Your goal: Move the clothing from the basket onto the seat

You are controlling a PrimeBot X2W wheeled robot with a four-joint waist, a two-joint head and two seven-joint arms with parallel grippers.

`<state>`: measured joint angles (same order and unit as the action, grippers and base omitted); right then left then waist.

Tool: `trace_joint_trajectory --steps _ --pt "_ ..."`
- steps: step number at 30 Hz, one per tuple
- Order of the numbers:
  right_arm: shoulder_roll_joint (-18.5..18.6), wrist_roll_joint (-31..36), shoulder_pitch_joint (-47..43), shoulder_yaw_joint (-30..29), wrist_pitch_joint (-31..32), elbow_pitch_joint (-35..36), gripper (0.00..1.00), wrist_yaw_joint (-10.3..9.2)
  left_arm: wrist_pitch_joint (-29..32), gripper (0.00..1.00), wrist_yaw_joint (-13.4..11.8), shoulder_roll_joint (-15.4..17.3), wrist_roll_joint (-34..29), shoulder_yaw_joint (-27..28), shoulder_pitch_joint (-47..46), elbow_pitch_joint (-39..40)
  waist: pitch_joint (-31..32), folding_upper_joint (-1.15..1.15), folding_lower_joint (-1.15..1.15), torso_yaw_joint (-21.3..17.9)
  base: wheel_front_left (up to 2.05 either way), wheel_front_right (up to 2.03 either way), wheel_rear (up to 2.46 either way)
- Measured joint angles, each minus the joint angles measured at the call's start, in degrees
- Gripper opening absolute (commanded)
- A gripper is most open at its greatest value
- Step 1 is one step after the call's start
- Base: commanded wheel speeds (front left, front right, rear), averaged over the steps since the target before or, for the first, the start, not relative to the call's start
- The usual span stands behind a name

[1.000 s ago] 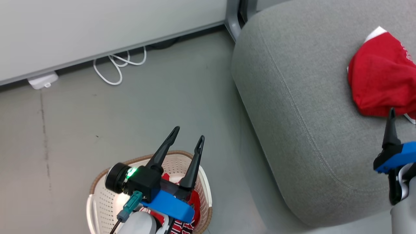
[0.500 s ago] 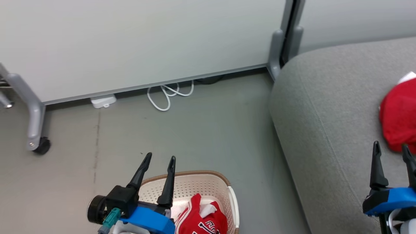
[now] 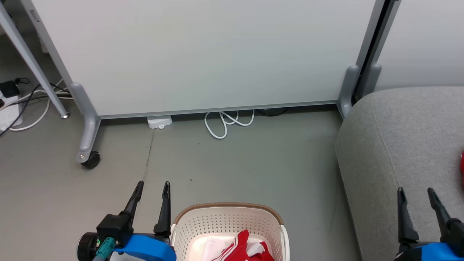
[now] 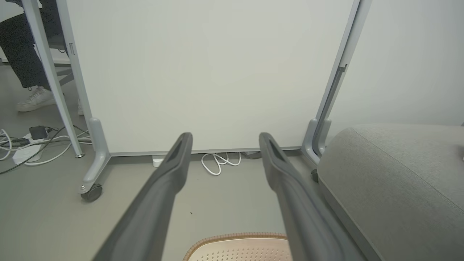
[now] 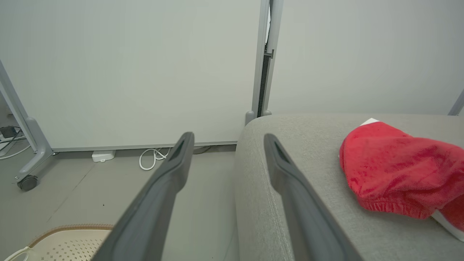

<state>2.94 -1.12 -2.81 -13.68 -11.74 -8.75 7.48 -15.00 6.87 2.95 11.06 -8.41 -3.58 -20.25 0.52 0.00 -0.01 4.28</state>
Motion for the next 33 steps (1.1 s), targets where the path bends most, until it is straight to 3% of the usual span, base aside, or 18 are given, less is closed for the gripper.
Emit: trace_joint_trajectory --steps 13,33 --pt "0.0 -2.3 -2.2 2.3 -0.2 0.5 1.0 0.0 0.0 1.0 0.0 0.0 -0.1 1.4 0.5 -2.4 1.6 0.0 0.01 2.1 0.0 0.0 0.0" --pt "0.0 -2.5 -2.4 3.7 0.1 0.8 1.0 0.0 0.0 1.0 0.2 0.0 0.1 0.9 0.6 -2.8 1.0 0.0 0.01 1.1 0.0 0.0 0.0"
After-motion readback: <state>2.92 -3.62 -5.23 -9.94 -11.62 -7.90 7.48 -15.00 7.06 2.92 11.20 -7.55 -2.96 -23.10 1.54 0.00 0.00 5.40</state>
